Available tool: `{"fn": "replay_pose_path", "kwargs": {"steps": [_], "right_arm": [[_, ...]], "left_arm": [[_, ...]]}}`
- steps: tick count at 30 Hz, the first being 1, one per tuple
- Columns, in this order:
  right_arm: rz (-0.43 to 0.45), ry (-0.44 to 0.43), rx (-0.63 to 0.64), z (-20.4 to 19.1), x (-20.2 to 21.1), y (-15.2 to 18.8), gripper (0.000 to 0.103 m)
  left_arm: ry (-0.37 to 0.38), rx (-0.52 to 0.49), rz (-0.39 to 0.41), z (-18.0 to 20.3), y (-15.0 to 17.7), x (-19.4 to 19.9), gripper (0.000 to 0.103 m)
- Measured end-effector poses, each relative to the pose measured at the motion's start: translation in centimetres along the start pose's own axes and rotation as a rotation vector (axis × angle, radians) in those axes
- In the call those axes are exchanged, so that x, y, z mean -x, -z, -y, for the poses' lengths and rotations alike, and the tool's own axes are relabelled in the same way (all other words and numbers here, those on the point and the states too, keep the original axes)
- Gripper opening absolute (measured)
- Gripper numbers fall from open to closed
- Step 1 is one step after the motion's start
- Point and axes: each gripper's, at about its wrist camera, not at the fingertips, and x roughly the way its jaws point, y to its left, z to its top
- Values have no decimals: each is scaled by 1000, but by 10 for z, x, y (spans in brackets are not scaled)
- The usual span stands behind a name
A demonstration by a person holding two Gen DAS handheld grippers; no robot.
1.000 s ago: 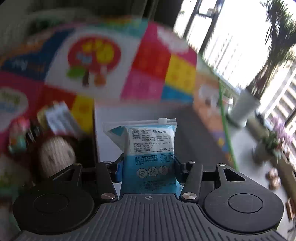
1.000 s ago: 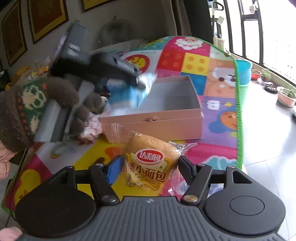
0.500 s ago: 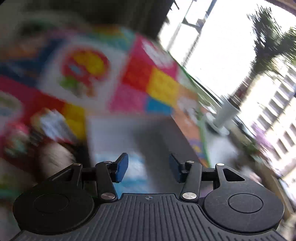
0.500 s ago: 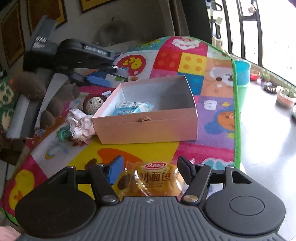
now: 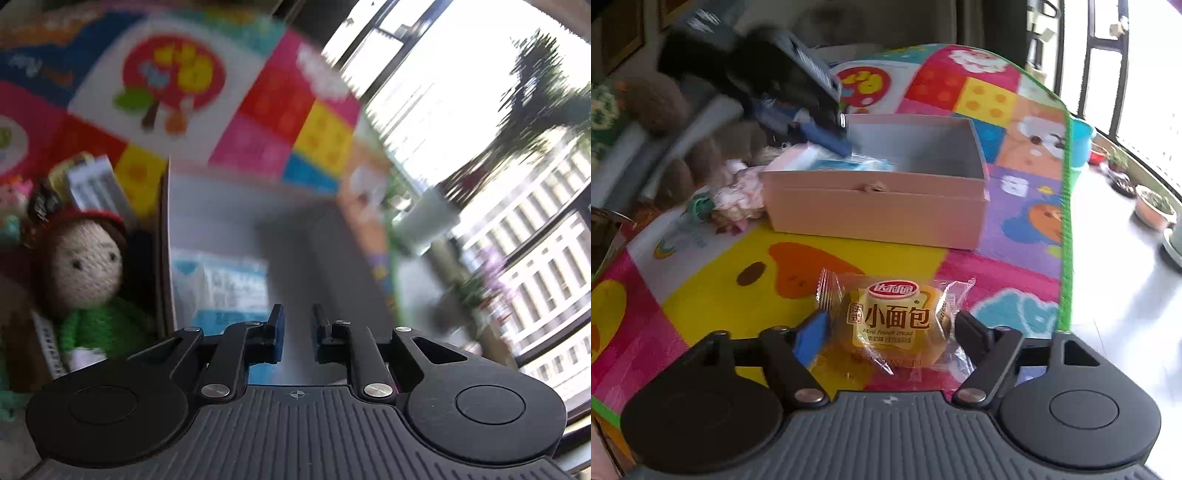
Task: Organize objects
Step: 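Grasp the crochet doll with the left gripper while the right carries the bun to the box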
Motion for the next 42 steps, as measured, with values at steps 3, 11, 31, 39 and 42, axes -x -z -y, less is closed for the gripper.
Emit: {"fn": "replay_pose_path", "kwargs": {"steps": [3,11,31,39,42], "right_arm": [[-4,-24,9,-5,1,-3,67],[75,-151,-132,10,32,-52,65],[-219,53,-150,-26,-198,-215,68],[79,-12,10,-43,-82,-182,69],[170,82,288,-94,-57,-145,49]], "left_arm": [[47,-3,116,-17,8,47,16],[-112,-109,200,-69,66,121,16],[-112,-85,183,-115,93,136,16],[-133,2,271,-111,71,142,16],[-165,84,304,-116,58,144,16]]}}
